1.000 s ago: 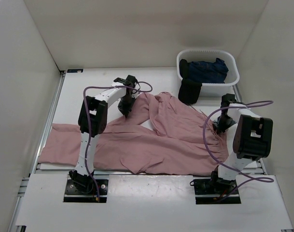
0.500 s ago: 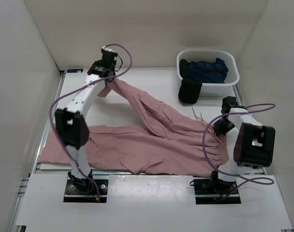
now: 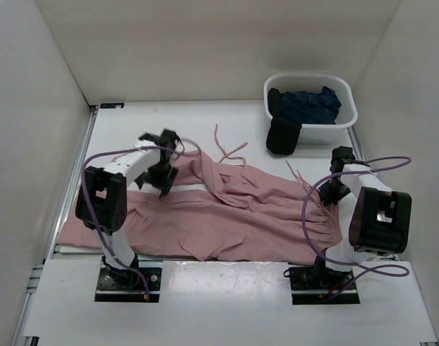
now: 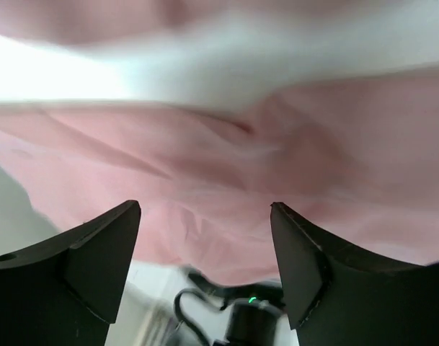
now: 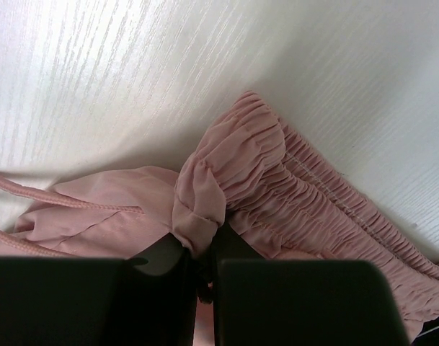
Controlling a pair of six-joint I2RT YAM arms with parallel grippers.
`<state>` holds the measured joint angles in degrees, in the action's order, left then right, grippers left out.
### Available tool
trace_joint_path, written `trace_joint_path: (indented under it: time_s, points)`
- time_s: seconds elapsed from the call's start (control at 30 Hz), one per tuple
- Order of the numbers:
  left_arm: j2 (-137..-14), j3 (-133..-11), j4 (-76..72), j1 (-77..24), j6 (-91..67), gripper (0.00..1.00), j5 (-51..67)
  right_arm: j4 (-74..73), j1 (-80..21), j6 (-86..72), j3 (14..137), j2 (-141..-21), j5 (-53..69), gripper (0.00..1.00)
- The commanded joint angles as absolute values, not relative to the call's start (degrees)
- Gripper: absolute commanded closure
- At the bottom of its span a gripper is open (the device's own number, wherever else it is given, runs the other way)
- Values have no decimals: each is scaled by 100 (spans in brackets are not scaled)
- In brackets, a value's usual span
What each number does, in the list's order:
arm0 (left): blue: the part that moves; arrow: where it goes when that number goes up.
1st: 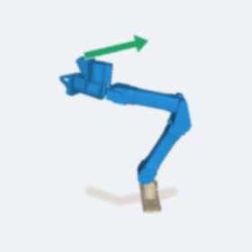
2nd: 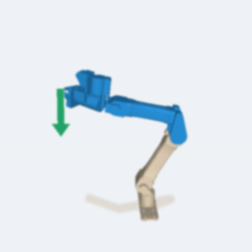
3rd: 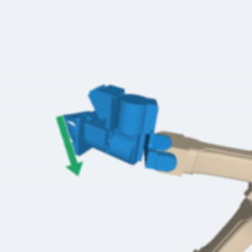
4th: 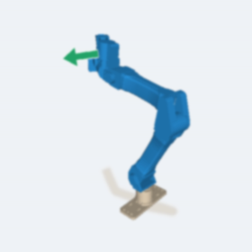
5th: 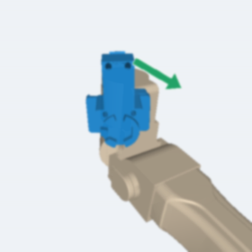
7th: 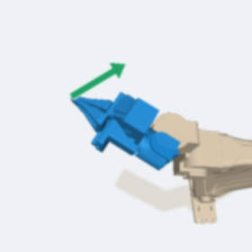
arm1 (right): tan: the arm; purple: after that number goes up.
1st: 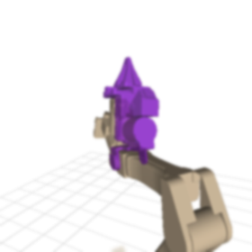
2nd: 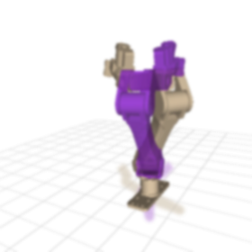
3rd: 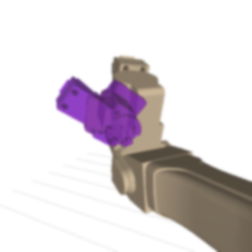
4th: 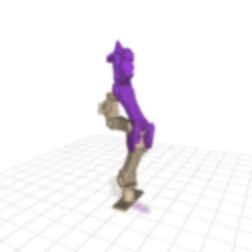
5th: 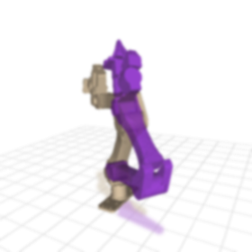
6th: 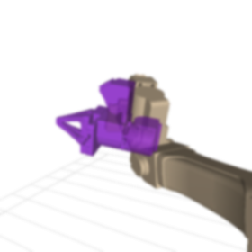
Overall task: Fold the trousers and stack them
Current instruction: Flatten the trousers out
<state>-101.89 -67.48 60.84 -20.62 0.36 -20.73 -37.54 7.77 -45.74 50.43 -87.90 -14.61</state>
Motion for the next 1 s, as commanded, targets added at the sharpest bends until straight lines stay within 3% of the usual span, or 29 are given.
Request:
trace_joint_path:
  time_s: [0.0, 0.1, 0.27, 0.37, 0.47, 0.53, 0.63, 0.7, 0.73, 0.8, 0.83, 0.97]
  points:
    - [-9570, -8337, 6547, -1655, 0, 15, -1108, -3850, 756, -4421, 5027, -8587, -1582, 90]
    - [-10026, -9927, 6487, -1005, 0, 14, -1238, -3902, 756, -4421, 5027, -8587, -1635, 90]
    - [-11441, -11247, 6319, -168, 0, 9, -1538, -3902, 756, -4368, 5027, -8587, -1635, 89]
    - [-12390, -12273, 6503, 210, 0, 0, -1135, -3902, 756, -4315, 5027, -8587, -1687, 89]
    - [-13051, -12761, 6828, 272, 0, 0, -441, -3955, 756, -4315, 5027, -8587, -1740, 89]
    - [-13052, -12386, 6891, 272, 0, 0, -125, -4025, 756, -4255, 5098, -8526, -1801, 79]
    - [-12885, -11393, 6743, 220, 0, 0, 254, -4175, 756, -4140, 5334, -8377, -1802, 37]
    - [-12631, -10733, 6619, 220, 0, 14, 334, -4175, 756, -4035, 5510, -8131, -1627, 29]
    - [-12552, -10575, 6566, 220, 0, 45, 386, -4175, 704, -4034, 5763, -7991, -1626, 25]
    - [-12289, -10198, 6425, 220, 0, 78, 282, -4123, 589, -4034, 6054, -7937, -1626, 23]
    - [-12183, -10082, 6355, 220, 0, 86, 203, -4122, 450, -4034, 6204, -7989, -1626, 21]
    - [-11717, -9870, 6100, 167, 0, 86, -324, -4061, 124, -4253, 6767, -8619, -1424, 20]
